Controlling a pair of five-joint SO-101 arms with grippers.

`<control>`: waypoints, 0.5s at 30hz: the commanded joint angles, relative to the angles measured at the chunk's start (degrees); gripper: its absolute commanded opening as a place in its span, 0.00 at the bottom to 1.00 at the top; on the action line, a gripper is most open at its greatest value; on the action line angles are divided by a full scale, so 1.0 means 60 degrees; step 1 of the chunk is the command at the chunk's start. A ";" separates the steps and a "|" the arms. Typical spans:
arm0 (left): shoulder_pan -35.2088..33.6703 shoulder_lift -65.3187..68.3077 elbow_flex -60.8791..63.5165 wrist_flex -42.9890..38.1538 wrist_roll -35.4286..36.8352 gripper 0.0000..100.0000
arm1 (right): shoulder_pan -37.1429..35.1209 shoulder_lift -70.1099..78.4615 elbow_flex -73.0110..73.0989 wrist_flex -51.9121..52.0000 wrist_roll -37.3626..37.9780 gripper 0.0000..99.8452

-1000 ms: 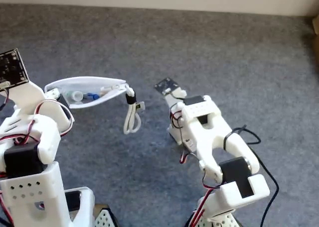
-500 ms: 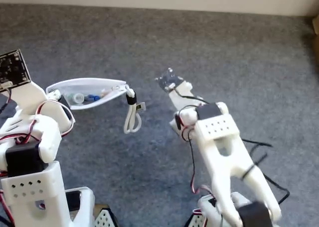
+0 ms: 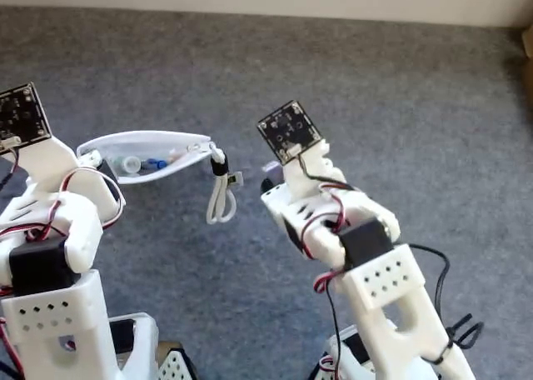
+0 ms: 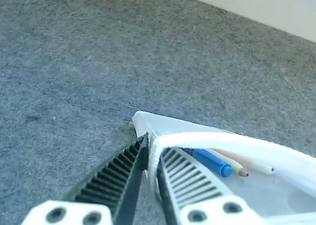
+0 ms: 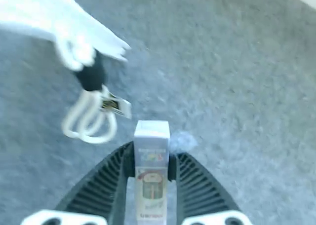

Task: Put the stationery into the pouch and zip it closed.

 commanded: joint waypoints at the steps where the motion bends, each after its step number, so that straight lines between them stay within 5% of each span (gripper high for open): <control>1: -0.0139 -0.0256 -0.0168 -0.0132 -0.0015 0.01 | -0.0608 -0.0637 -0.0198 -0.0051 -0.0835 0.00; 15: -0.0139 -0.0256 -0.0168 -0.0117 -0.0015 0.01 | -0.2821 -0.1385 0.0051 -0.4403 -0.1319 0.00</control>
